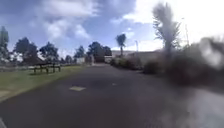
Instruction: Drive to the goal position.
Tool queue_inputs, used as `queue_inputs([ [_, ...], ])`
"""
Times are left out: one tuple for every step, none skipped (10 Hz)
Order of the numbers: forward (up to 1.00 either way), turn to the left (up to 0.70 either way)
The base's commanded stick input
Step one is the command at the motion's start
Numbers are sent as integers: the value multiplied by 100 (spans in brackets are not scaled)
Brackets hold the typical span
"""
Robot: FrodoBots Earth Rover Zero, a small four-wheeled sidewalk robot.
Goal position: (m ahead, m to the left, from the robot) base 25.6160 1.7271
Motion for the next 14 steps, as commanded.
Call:
queue_inputs([
  [95, 0],
  [100, 0],
  [100, 0],
  [100, 0],
  [100, 0],
  [100, 0],
  [100, 0],
  [100, 0],
  [100, 0],
  [100, 0],
  [100, 0],
  [100, 0],
  [100, 0],
  [100, 0],
])
